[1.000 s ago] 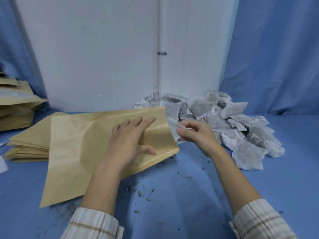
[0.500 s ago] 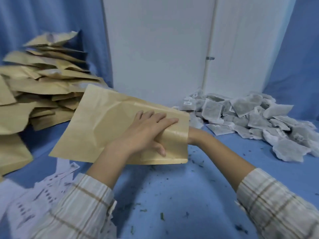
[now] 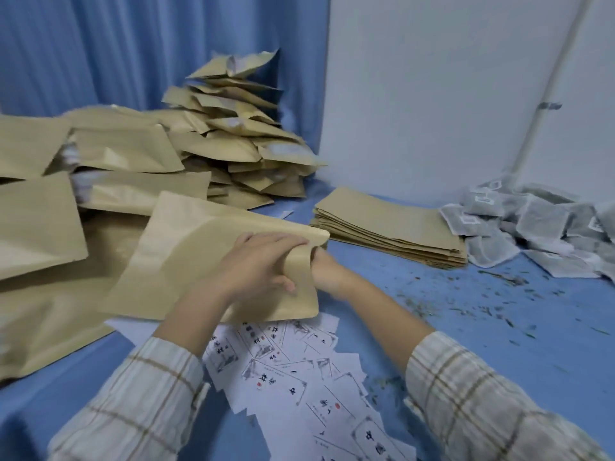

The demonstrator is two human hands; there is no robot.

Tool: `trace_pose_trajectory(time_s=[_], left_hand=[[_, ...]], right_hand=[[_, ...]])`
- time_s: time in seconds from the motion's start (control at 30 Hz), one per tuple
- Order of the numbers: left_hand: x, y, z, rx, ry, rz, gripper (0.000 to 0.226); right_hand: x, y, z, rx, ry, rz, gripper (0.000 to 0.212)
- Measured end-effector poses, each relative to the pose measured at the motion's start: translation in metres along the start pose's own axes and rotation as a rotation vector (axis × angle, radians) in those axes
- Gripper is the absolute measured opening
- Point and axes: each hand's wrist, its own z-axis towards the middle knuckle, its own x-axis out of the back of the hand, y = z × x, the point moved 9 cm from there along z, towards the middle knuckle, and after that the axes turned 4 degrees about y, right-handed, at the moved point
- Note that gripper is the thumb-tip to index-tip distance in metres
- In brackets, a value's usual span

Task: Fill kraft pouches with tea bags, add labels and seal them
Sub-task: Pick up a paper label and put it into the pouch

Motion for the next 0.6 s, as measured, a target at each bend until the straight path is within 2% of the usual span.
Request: trace_pose_trajectory(time_s=[0.07, 0.13, 0.17, 0.23, 0.27, 0.3, 0.4, 0.5, 0.57, 0.6], left_hand=[[0.002, -0.02, -0.002, 0.071, 0.022, -0.126, 0.08], [0.001, -0.036, -0.003, 0.113, 0.038, -0.215, 0.081], [-0.001, -0.041, -0.003, 0.122, 0.036, -0.238, 0.082], [-0.003, -0.047, 0.0, 0.135, 0.028, -0.259, 0.083], [-0.004, -0.049, 0.001, 0.147, 0.023, -0.268, 0.083], [-0.004, -0.052, 0.002, 0.162, 0.02, -0.284, 0.084], [-0.002, -0.054, 0.003, 0.176, 0.008, -0.315, 0.083], [-0.002, -0.053, 0.004, 0.173, 0.008, -0.325, 0.081], [-0.002, -0.052, 0.005, 0.18, 0.012, -0.338, 0.081], [-0.001, -0.051, 0.005, 0.177, 0.013, -0.345, 0.081]], right_hand=[[0.018, 0.018, 0.008, -0.025, 0.209, 0.133, 0.019], [0.034, 0.047, 0.009, -0.113, 0.378, -0.024, 0.016], [0.037, 0.058, 0.008, -0.159, 0.394, -0.139, 0.021], [0.029, 0.074, 0.012, -0.208, 0.322, -0.372, 0.053], [0.024, 0.074, 0.013, -0.204, 0.294, -0.461, 0.06], [0.019, 0.071, 0.014, -0.192, 0.281, -0.479, 0.058], [0.019, 0.066, 0.019, -0.201, 0.3, -0.276, 0.037], [0.03, 0.074, 0.018, -0.255, 0.272, -0.185, 0.033], [0.055, 0.083, 0.007, -0.277, 0.358, -0.039, 0.019], [0.071, 0.082, -0.001, -0.225, 0.431, 0.024, 0.015]])
